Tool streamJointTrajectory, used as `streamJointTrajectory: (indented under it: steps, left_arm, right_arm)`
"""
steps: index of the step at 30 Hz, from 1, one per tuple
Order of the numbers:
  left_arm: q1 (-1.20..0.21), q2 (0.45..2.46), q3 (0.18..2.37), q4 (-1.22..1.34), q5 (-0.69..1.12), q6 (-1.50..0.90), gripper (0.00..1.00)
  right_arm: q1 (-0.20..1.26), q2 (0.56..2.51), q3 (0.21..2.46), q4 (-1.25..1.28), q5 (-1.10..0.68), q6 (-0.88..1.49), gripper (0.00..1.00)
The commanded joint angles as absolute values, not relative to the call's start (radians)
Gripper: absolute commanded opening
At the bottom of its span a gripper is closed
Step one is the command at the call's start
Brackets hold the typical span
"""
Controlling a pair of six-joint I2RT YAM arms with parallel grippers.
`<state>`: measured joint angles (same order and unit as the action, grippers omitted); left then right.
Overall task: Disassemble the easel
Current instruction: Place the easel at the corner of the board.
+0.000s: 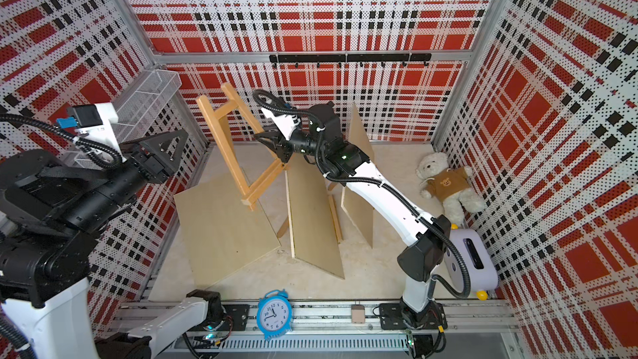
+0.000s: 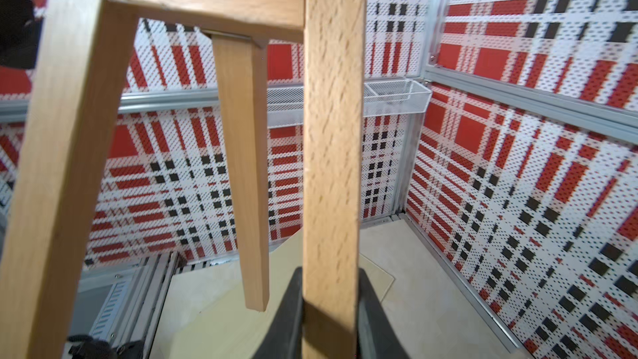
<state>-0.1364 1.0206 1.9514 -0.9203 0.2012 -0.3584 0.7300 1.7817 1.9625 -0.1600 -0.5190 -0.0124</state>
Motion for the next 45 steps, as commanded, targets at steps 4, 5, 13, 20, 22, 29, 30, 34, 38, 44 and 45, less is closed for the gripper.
streamJointTrajectory:
  steps: [4, 5, 13, 20, 22, 29, 30, 34, 38, 44, 45]
  left_arm:
    - [-0.138, 0.996, 1.933, -0.948, -0.067, -0.339, 0.56]
    - [-0.138, 0.997, 1.929, -0.958, -0.100, -0.337, 0.56]
    - [-0.135, 1.058, 1.912, -1.032, -0.286, -0.318, 0.56]
    - [-0.028, 1.109, 1.778, -0.988, -0.237, -0.346, 0.56]
    - [0.037, 1.105, 1.711, -0.927, -0.150, -0.371, 0.56]
    - [0.152, 1.122, 1.601, -0.830, -0.056, -0.397, 0.55]
    - [0.157, 1.128, 1.596, -0.826, -0.054, -0.396, 0.55]
    - [0.159, 1.150, 1.573, -0.802, -0.043, -0.400, 0.55]
    - [0.159, 1.160, 1.545, -0.777, -0.040, -0.405, 0.55]
    - [0.163, 1.182, 1.532, -0.764, -0.038, -0.407, 0.55]
    - [0.163, 1.187, 1.532, -0.762, -0.036, -0.407, 0.55]
  right_arm:
    - [0.680, 1.632, 1.955, 0.021, -0.489, 0.003, 0.04]
    - [0.666, 1.620, 1.956, 0.015, -0.477, -0.005, 0.04]
    - [0.518, 1.511, 2.029, -0.213, -0.245, -0.119, 0.03]
    - [0.320, 1.504, 2.113, -0.596, -0.068, -0.158, 0.03]
    - [0.248, 1.512, 2.094, -0.684, -0.034, -0.155, 0.02]
    - [0.043, 1.521, 1.905, -0.743, 0.004, -0.113, 0.02]
    - [0.018, 1.525, 1.885, -0.740, 0.007, -0.108, 0.02]
    - [-0.044, 1.549, 1.840, -0.718, 0.028, -0.123, 0.02]
    - [-0.052, 1.608, 1.821, -0.737, 0.110, -0.203, 0.02]
    - [-0.084, 1.701, 1.794, -0.738, 0.112, -0.222, 0.01]
    - [-0.088, 1.722, 1.799, -0.742, 0.113, -0.231, 0.00]
